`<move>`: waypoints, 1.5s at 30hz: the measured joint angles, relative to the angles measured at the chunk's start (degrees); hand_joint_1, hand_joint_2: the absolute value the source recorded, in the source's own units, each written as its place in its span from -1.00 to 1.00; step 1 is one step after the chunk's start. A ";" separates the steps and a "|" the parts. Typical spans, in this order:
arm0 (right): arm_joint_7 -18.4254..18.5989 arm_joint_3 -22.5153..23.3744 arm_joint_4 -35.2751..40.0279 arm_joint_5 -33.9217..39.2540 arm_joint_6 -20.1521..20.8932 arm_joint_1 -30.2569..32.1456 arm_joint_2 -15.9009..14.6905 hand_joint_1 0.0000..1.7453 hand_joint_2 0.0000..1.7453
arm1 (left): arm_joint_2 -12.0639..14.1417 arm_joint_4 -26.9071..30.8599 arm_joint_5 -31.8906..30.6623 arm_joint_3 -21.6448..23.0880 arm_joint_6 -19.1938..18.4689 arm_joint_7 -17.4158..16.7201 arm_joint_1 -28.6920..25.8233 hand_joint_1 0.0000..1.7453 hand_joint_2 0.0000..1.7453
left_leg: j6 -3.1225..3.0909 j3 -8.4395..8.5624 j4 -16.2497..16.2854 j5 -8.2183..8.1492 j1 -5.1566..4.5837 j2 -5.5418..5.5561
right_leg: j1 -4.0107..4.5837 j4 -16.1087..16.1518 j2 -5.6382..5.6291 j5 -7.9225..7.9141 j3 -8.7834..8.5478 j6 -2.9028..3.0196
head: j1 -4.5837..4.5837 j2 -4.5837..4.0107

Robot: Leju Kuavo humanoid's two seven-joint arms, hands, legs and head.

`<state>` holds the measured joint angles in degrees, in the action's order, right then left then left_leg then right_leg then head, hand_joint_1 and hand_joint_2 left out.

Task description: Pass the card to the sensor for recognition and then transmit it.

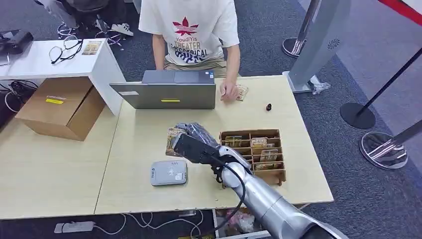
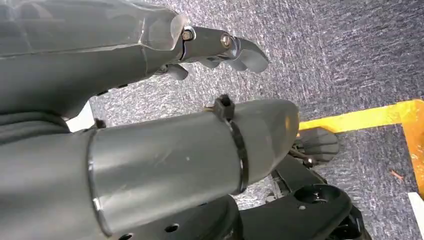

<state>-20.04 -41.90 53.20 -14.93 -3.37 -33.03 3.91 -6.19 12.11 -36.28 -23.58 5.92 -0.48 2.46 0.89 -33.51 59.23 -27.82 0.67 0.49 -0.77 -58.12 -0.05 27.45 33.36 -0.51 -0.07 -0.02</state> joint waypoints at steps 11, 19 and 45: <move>-0.04 -5.93 -7.68 0.20 0.28 -0.68 1.47 1.00 1.00 | 0.00 0.00 -0.72 0.00 -0.26 -0.09 0.41 -1.00 -1.00 | 0.00 0.00 0.00 0.00 0.00 0.00 | 0.00 0.00 0.02 0.00 0.00 0.00 | 0.00 0.00; -0.02 -8.40 -11.76 0.26 1.18 -1.11 3.72 1.00 1.00 | -0.07 0.00 -0.92 0.00 -0.37 -0.24 0.65 -1.00 -1.00 | 0.00 0.00 0.00 0.00 0.00 -0.01 | 0.00 0.00 0.00 0.00 0.00 0.00 | 0.00 0.00; 2.58 -14.58 -21.90 0.98 4.68 -4.98 10.38 1.00 1.00 | -0.57 0.00 -1.95 0.00 -0.81 -0.83 0.89 -1.00 -1.00 | 0.00 0.00 0.00 0.00 0.00 -0.01 | 0.00 0.00 -0.01 0.00 0.00 0.00 | -0.02 0.00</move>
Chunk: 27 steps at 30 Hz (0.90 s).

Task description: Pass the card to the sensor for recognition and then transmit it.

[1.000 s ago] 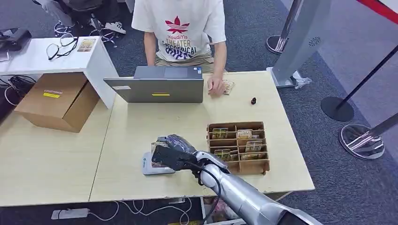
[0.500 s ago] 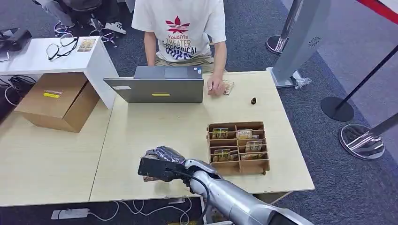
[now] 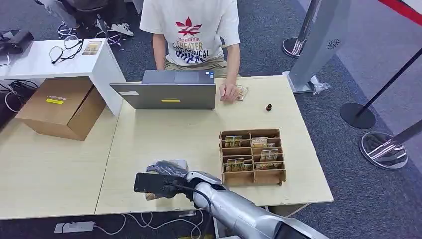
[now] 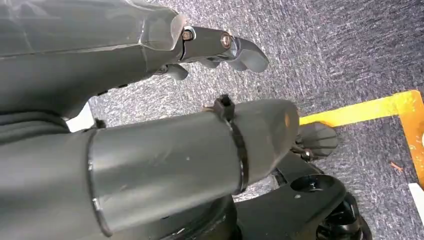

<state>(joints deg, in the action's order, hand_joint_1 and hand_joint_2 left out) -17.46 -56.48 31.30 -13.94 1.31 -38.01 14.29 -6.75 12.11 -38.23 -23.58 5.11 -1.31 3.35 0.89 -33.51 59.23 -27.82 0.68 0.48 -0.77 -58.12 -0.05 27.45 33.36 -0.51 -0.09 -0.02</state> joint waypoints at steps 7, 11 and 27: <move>1.18 -0.39 -2.54 0.50 -0.02 -1.29 0.24 1.00 1.00 | 0.00 0.00 0.00 0.00 -0.35 0.00 -0.02 -1.00 -1.00 | 0.00 0.00 0.00 0.00 0.00 0.00 | 0.00 0.00 0.00 0.00 0.00 0.00 | 0.02 0.00; 2.23 -0.42 -3.98 1.38 -0.46 -1.86 0.24 1.00 1.00 | 0.00 0.00 0.00 0.00 -0.46 -0.02 -0.03 -1.00 -1.00 | 0.00 0.00 0.00 0.00 0.00 0.00 | 0.00 0.00 0.00 0.00 0.00 0.00 | 0.00 0.00; 4.66 -0.28 -8.86 2.08 -1.40 -2.82 -0.42 1.00 1.00 | 0.02 0.00 -0.85 0.11 -0.90 -0.52 -0.06 -1.00 -1.00 | 0.00 0.01 0.00 0.00 0.00 -0.01 | 0.00 0.01 -0.02 0.00 0.01 0.00 | 0.00 0.00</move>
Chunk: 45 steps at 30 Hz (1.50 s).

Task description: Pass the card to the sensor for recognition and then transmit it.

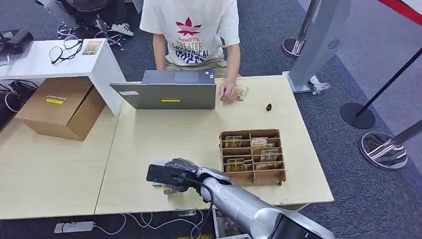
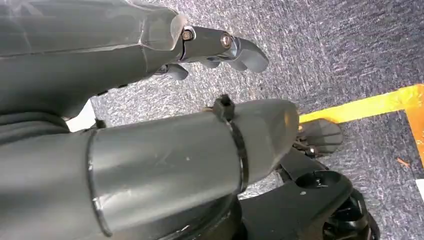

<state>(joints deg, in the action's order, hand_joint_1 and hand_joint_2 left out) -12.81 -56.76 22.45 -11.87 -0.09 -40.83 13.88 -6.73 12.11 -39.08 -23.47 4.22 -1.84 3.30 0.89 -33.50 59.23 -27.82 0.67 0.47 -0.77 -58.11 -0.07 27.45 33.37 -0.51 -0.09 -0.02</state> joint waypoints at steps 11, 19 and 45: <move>-0.52 0.33 -1.00 0.48 -0.11 -0.33 -0.17 1.00 1.00 | 0.00 0.00 -0.17 0.04 0.04 -0.09 0.00 -1.00 -1.00 | 0.00 0.03 0.00 0.00 0.00 -0.03 | 0.00 0.00 0.00 -0.01 -0.02 0.00 | 0.00 0.00; -2.14 0.55 -1.29 0.81 -0.20 -0.45 -0.33 1.00 1.00 | 0.00 0.00 -0.15 0.07 0.04 -0.24 0.01 -1.00 -1.00 | 0.00 0.02 0.00 0.00 0.00 -0.04 | 0.00 0.00 0.00 -0.01 -0.02 0.00 | 0.00 0.00; -5.47 4.15 1.20 -0.77 -6.43 -1.03 -0.98 1.00 1.00 | -0.02 0.00 -0.15 0.07 0.04 -0.24 -0.03 -1.00 -1.00 | 0.00 0.00 0.00 0.00 0.00 -0.04 | 0.00 0.00 0.00 0.00 -0.01 0.00 | 0.02 0.00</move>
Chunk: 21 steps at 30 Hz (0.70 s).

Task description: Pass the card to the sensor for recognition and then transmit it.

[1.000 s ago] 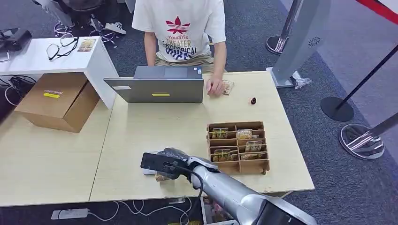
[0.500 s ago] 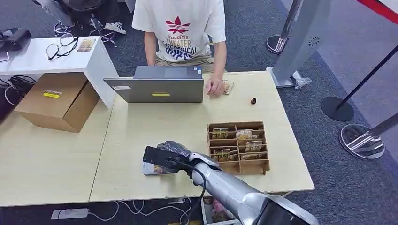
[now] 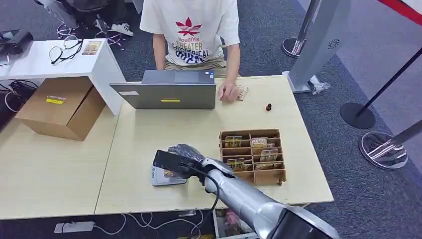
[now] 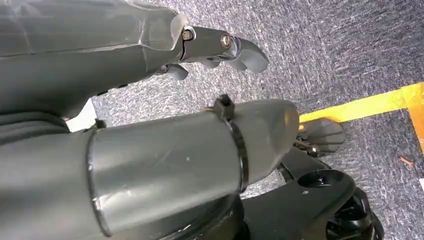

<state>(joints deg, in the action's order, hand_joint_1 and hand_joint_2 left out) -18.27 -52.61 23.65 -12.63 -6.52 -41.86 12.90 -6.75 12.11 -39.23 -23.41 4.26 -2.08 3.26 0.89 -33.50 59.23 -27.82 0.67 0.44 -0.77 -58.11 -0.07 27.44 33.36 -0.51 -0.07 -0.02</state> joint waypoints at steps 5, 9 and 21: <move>-1.53 0.00 -0.02 -0.98 -2.07 0.46 0.35 1.00 1.00 | -0.04 0.00 0.11 0.00 0.22 0.02 -0.03 -1.00 -1.00 | 0.00 0.00 0.00 0.00 0.00 0.00 | 0.00 0.00 0.00 0.00 0.00 0.00 | -0.02 0.00; -2.27 0.00 -0.09 -1.57 -2.86 1.15 0.72 1.00 1.00 | -0.11 0.00 -0.02 0.00 0.20 0.11 -0.03 -1.00 -1.00 | 0.00 -0.01 0.00 0.00 0.00 0.00 | 0.00 0.00 0.01 0.00 0.00 0.00 | 0.00 0.00; -2.67 -0.57 -1.03 -3.49 -2.99 2.61 1.73 1.00 1.00 | -0.15 0.00 -0.50 0.02 -0.30 0.22 -0.03 -1.00 -1.00 | 0.00 -0.01 0.00 0.00 0.00 0.00 | 0.00 0.00 0.00 0.00 0.00 0.00 | -0.02 0.00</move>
<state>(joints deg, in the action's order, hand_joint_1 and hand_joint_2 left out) -20.94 -53.18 22.62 -16.13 -9.51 -39.25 14.62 -6.91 12.11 -39.74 -23.39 3.96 -1.86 3.23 0.89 -33.50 59.23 -27.82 0.68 0.44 -0.77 -58.11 -0.07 27.45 33.36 -0.51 -0.09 -0.02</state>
